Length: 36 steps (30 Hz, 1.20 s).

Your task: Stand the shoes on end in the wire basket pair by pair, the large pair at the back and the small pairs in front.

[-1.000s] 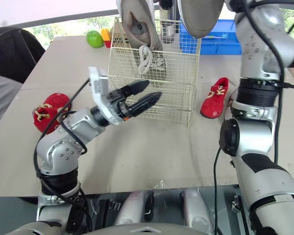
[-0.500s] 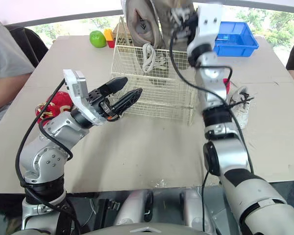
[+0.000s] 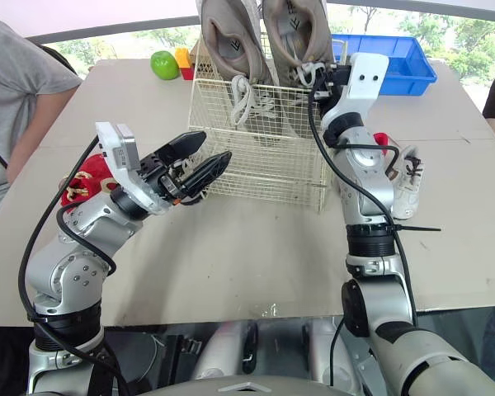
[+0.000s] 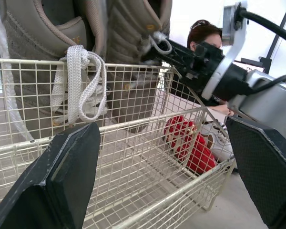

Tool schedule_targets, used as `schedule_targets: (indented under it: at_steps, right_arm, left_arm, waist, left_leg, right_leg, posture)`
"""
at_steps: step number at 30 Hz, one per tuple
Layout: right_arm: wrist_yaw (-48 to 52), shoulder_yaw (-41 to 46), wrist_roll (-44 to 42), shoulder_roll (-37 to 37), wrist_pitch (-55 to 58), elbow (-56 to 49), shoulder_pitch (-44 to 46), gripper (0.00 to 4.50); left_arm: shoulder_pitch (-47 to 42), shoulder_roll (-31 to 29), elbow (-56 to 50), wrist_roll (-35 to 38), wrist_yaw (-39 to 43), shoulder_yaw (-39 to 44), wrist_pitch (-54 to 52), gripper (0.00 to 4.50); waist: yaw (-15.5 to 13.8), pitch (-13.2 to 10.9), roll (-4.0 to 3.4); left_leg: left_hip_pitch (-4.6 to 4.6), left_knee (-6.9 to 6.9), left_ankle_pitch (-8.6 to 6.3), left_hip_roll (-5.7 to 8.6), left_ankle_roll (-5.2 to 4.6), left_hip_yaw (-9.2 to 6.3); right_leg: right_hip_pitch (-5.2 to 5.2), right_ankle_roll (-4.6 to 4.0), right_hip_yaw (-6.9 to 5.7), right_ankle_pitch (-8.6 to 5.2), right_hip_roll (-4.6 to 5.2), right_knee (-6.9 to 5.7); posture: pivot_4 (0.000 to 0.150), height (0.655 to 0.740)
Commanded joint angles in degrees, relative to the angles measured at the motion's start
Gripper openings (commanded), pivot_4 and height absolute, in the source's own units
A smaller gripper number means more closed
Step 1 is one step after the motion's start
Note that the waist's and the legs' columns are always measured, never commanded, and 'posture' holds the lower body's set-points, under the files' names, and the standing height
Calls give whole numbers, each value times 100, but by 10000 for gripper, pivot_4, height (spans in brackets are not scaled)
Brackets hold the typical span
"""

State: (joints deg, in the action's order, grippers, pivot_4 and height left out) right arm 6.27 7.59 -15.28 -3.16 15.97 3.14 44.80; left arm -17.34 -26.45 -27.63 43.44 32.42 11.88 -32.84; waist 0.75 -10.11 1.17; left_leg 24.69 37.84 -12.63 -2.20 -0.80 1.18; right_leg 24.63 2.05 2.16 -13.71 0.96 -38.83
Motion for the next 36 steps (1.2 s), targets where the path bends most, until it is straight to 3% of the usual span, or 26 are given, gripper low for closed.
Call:
schedule_targets:
  at_steps: [1,3,7,10,14,26,29,33,36]
  right_arm:
    - [224,81,-138,-416,454,-615,-314,33714]
    - [478,-11,-180,-745,689,-962,-444,42820]
    - [1570,-92,-806,-1696,1349,-2056,-842,42820]
    - [3096,-277,-1396,-2828,1475,-3090,-1468,42820]
    - [3828,-224,-1998,-3548,1719,-3698,-1963,42820]
    - [3528,-239,-2038,-3791,1818,-4413,-2582,42820]
    - [3426,-278,-2022,-3773,1855,-4416,-2581,43225]
    - [3402,-310,-2012,-3776,1847,-4409,-2608,43225]
    - [3424,-351,-1968,-3747,1795,-4295,-2603,43225]
  left_arm:
    - [8,-82,-18,35,11,130,103,45000]
    - [22,-110,35,80,-60,215,35,45000]
    - [200,-209,157,27,-501,574,-157,45000]
    - [605,-420,262,-170,-910,973,-385,45000]
    - [972,-635,208,-409,-1173,956,-648,45000]
    - [939,-350,900,-1640,-1586,20,-416,45000]
    - [850,-252,1119,-1825,-1499,-104,-209,37167]
    - [912,-197,1158,-1927,-1459,-9,-76,16965]
    - [1151,-151,948,-1811,-1335,204,115,6222]
  waist:
    - [-10,0,0]
    - [8,-1,-1]
    - [29,-3,-4]
    - [42,-3,-4]
    - [42,-4,0]
    - [8,3,16]
    - [-4,3,16]
    - [-2,3,16]
    - [8,4,17]
  left_leg:
    - [0,1,0,1,0,0]
    - [0,4,0,2,0,6]
    - [0,1,-1,2,-1,6]
    - [-5,-12,-1,-2,-1,1]
    - [-15,-37,-1,-9,-1,-3]
    - [-12,-19,0,3,-1,3]
    - [-10,-19,0,1,0,2]
    - [-8,-19,-1,1,0,3]
    - [-10,-19,-1,0,-1,2]
  right_leg:
    - [-2,0,0,0,0,1]
    - [-1,0,7,0,1,1]
    - [4,1,8,-2,-7,2]
    - [7,2,5,-2,-16,3]
    - [7,0,4,-4,-22,11]
    - [-4,2,16,-2,-7,29]
    - [-4,0,4,-3,-11,26]
    - [-4,1,5,-2,-8,27]
    - [-4,1,13,-2,-7,27]
  posture:
    - [1500,7400]
    - [1500,7400]
    - [1500,7400]
    - [1500,7400]
    - [1500,7400]
    - [1500,7400]
    - [1500,7400]
    - [1500,7400]
    - [1500,7400]
